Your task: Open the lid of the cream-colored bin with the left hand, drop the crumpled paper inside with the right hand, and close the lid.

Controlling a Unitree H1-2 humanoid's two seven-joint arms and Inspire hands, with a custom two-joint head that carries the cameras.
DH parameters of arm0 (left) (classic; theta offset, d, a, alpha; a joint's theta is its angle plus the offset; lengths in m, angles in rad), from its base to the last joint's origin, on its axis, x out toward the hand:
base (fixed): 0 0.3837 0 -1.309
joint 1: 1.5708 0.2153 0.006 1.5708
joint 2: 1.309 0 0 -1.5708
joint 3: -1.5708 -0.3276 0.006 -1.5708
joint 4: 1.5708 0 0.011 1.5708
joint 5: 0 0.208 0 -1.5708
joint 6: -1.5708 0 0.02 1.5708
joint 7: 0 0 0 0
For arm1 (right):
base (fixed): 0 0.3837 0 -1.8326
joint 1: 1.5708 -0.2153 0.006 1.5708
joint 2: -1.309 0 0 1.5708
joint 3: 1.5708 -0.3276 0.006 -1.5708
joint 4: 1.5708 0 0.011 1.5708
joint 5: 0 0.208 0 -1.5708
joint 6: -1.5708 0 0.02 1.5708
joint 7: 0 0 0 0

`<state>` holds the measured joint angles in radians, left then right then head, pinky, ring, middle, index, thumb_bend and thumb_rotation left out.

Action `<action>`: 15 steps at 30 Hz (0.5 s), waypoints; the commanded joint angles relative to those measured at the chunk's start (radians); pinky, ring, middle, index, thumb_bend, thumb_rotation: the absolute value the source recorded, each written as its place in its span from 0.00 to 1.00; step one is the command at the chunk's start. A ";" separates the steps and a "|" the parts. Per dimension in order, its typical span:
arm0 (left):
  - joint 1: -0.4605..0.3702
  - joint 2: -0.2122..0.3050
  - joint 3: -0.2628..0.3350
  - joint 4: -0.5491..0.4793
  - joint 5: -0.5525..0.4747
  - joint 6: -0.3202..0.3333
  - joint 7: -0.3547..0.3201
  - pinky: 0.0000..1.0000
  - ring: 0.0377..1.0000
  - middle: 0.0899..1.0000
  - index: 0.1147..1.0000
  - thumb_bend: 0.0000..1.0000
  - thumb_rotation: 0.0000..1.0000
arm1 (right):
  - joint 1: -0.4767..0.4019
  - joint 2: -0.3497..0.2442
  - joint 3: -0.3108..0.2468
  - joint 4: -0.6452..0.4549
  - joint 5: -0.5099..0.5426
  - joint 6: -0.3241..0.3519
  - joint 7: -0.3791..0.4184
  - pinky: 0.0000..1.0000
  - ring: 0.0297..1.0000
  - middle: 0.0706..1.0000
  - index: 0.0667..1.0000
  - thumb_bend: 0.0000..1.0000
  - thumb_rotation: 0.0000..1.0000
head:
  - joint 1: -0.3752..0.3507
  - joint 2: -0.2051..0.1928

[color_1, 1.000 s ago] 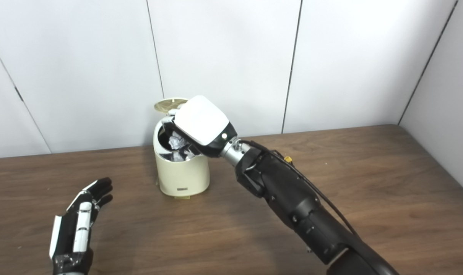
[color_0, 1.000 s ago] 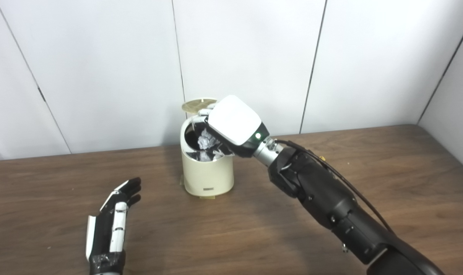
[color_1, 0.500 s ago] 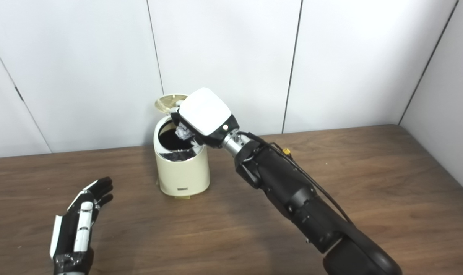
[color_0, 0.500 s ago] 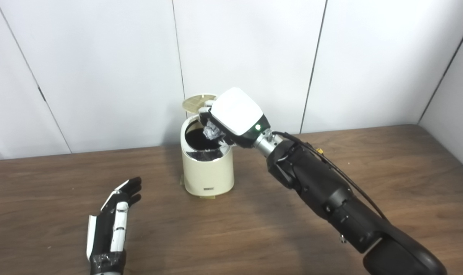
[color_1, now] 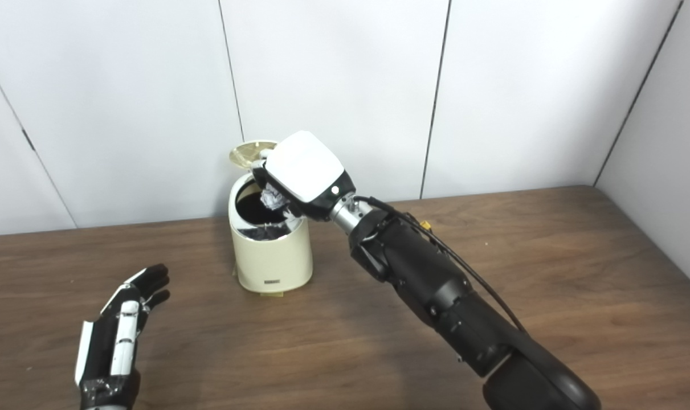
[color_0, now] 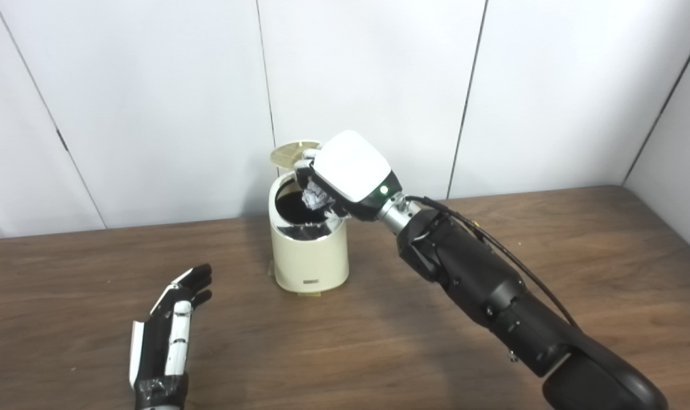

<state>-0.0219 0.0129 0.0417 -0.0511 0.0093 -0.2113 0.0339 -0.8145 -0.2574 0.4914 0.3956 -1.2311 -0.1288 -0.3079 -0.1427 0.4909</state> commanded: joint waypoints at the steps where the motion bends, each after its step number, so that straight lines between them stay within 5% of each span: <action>1: -0.014 -0.008 -0.008 0.001 0.003 -0.031 0.001 0.82 0.83 0.80 0.77 0.32 0.85 | -0.043 -0.017 -0.006 -0.033 0.027 -0.015 -0.024 0.32 0.45 0.56 0.44 0.49 0.00 | -0.002 0.000; 15: -0.017 -0.006 -0.010 0.007 0.017 -0.034 0.004 0.81 0.82 0.80 0.76 0.33 0.84 | -0.027 -0.020 -0.004 -0.052 0.062 -0.035 -0.015 0.32 0.45 0.55 0.47 0.49 0.00 | -0.002 -0.002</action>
<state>-0.0220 0.0130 0.0396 -0.0506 0.0145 -0.2142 0.0344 -0.8042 -0.2629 0.4937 0.3829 -1.1849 -0.1578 -0.3076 -0.1442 0.4878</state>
